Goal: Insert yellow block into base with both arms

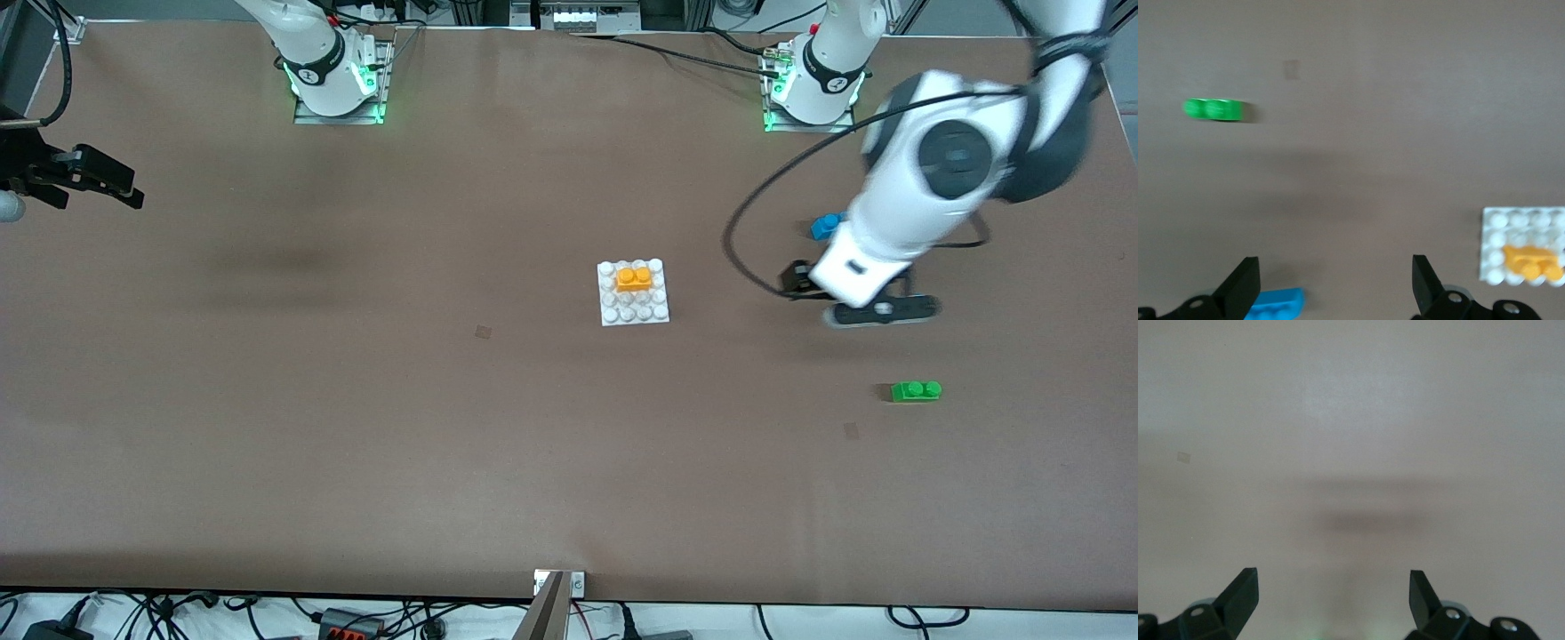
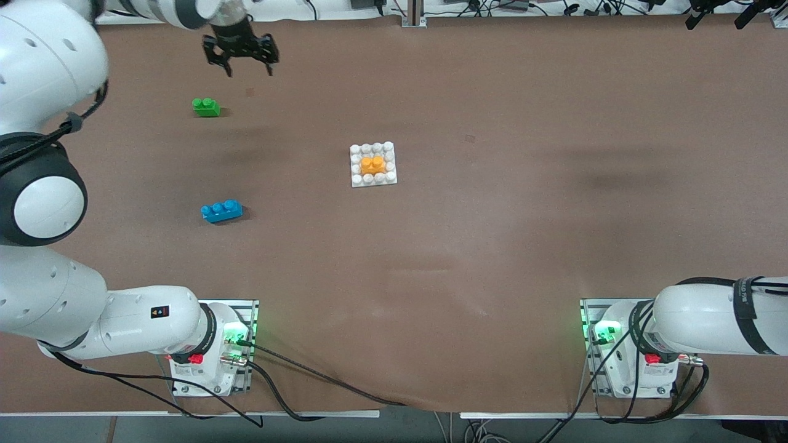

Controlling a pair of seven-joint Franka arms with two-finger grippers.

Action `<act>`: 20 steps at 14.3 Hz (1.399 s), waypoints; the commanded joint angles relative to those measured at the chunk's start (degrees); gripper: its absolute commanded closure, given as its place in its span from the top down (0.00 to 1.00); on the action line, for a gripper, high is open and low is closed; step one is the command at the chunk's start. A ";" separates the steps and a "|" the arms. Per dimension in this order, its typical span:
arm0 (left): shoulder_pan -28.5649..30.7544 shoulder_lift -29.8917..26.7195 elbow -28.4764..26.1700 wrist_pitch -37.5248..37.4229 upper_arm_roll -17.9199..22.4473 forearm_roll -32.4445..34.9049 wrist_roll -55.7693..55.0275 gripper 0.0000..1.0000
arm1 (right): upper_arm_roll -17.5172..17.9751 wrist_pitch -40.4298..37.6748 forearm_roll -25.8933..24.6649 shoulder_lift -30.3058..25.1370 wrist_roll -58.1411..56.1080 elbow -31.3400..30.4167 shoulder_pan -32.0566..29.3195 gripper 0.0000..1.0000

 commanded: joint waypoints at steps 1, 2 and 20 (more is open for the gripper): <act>0.57 -3.17 1.91 -4.48 6.78 -5.44 10.79 1.00 | 0.12 0.08 -0.57 -0.54 0.98 -0.13 0.08 1.00; 0.57 -3.71 2.18 -6.32 8.73 -6.42 12.47 1.00 | 0.12 0.00 -0.57 -0.54 0.98 -0.13 0.08 1.00; -0.74 -4.42 13.52 -20.58 8.48 -6.61 7.83 1.00 | 0.12 -0.09 -0.48 -0.54 0.98 -0.13 0.08 1.00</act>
